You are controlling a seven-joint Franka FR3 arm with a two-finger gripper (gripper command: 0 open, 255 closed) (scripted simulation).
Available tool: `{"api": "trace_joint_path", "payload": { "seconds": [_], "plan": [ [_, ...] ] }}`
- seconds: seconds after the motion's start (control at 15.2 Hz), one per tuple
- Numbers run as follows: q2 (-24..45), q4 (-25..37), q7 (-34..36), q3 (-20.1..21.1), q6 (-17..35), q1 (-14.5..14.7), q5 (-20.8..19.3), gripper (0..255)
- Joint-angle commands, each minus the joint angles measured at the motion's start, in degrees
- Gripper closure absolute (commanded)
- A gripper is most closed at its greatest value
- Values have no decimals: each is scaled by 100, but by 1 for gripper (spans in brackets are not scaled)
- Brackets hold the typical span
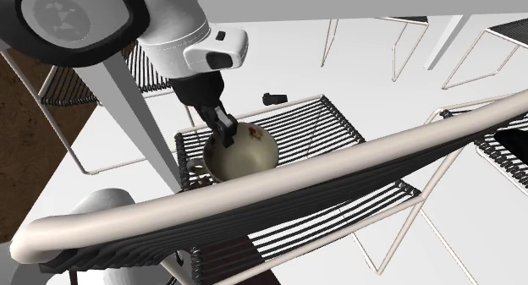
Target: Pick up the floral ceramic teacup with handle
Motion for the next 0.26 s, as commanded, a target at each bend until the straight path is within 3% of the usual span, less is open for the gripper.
{"api": "trace_joint_path", "payload": {
  "seconds": [0.0, 0.2],
  "plan": [
    [67, 194, -13, -13, -123, -12, -14, 255],
    [108, 305, -17, -18, -194, -18, -20, 255]
  ]
}}
